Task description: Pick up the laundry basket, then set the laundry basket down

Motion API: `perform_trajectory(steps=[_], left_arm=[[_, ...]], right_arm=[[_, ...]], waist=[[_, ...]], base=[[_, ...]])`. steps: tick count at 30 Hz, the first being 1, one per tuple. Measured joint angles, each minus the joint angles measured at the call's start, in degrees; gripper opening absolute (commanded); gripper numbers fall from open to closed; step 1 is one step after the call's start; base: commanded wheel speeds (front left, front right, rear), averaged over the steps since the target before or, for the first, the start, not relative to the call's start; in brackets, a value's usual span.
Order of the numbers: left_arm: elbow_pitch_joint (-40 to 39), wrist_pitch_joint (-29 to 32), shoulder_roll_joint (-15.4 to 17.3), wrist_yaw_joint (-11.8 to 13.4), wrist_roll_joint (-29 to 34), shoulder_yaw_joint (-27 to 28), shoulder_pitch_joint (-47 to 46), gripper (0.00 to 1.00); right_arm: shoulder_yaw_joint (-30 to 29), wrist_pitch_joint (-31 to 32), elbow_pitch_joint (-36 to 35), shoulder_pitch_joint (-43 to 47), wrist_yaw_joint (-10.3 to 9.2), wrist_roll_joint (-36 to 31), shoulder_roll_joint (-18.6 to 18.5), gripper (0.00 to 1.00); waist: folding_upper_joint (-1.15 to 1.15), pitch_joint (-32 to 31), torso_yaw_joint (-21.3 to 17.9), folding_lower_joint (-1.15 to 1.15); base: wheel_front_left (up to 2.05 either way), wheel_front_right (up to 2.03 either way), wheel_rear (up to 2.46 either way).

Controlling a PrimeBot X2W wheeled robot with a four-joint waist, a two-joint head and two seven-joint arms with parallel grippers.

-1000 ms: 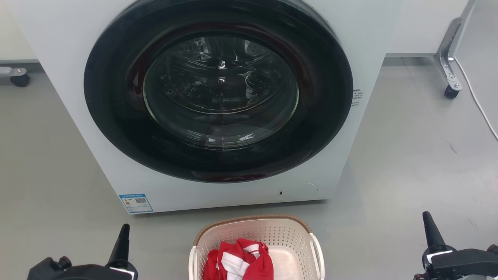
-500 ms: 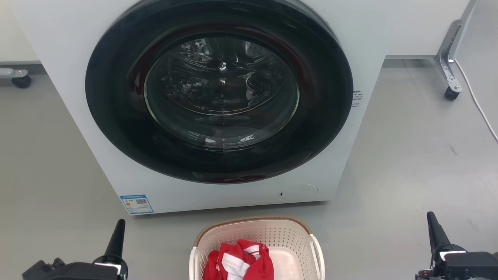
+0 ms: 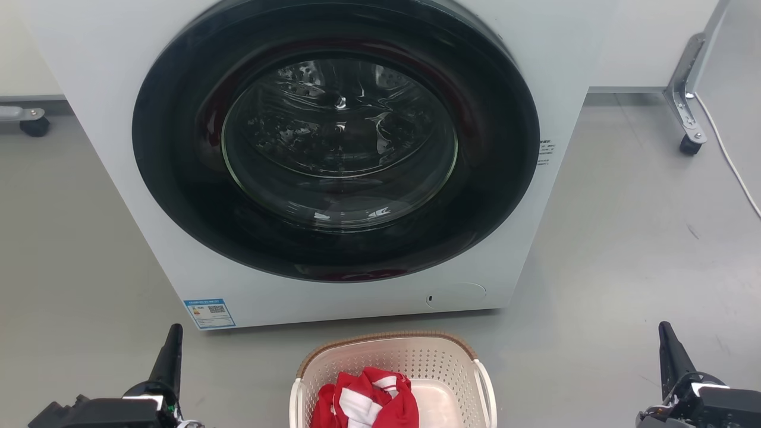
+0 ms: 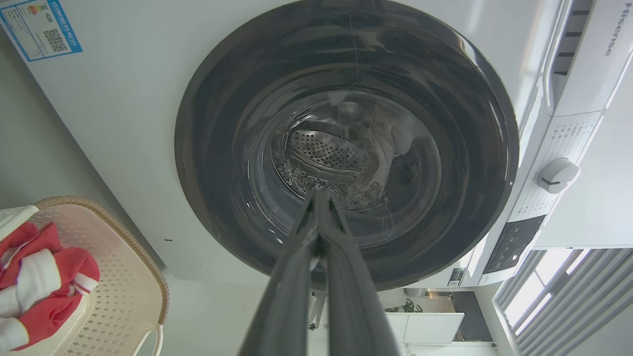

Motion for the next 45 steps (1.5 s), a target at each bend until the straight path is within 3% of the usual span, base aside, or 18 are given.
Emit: perform_trajectory(steps=[45], left_arm=[[0.2, 0.0, -0.1, -0.2, -0.9, 0.1, 0.0, 0.00]], right_arm=[[-0.1, 0.0, 0.0, -0.1, 0.10, 0.2, 0.1, 0.00]], waist=[[0.00, 0.0, 0.0, 0.00]], base=[[0.00, 0.00, 0.00]])
